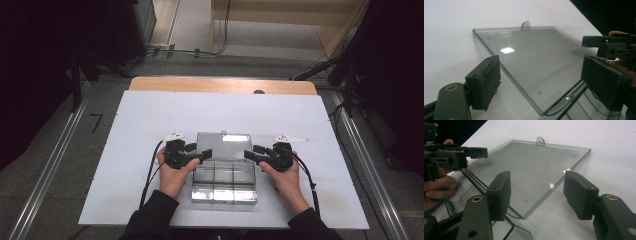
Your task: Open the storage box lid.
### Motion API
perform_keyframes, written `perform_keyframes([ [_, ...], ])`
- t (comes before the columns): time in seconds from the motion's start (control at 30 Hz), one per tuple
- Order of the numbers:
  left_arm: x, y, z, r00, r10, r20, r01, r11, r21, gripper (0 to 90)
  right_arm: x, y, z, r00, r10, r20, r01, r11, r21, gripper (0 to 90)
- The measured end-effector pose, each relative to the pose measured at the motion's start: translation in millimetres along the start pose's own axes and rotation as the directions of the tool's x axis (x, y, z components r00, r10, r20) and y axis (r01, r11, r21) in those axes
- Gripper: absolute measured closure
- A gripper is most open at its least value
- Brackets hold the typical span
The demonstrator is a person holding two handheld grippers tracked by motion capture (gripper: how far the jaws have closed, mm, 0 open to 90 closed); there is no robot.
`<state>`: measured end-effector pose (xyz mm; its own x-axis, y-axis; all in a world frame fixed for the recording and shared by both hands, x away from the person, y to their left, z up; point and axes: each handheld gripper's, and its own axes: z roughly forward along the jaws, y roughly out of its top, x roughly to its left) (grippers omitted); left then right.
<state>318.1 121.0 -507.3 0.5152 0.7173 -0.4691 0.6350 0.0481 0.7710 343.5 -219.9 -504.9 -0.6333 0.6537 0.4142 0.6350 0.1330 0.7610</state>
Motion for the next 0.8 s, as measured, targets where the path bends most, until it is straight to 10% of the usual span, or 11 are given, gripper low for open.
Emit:
perform_keyframes([
  [0.4, -6.6, 5.5, -13.7, 0.9961, 0.072, 0.051, -0.069, 0.9965, -0.046, 0.0, 13.5, 4.1, -17.7, 0.9924, -0.122, -0.013, 0.122, 0.9925, -0.006, 8.8],
  [0.8, -15.2, 5.7, -29.7, 0.9847, 0.163, 0.061, -0.161, 0.9860, -0.045, 0.0, 21.2, 2.3, -34.6, 0.9768, -0.214, 0.002, 0.214, 0.9764, -0.031, 2.5],
])
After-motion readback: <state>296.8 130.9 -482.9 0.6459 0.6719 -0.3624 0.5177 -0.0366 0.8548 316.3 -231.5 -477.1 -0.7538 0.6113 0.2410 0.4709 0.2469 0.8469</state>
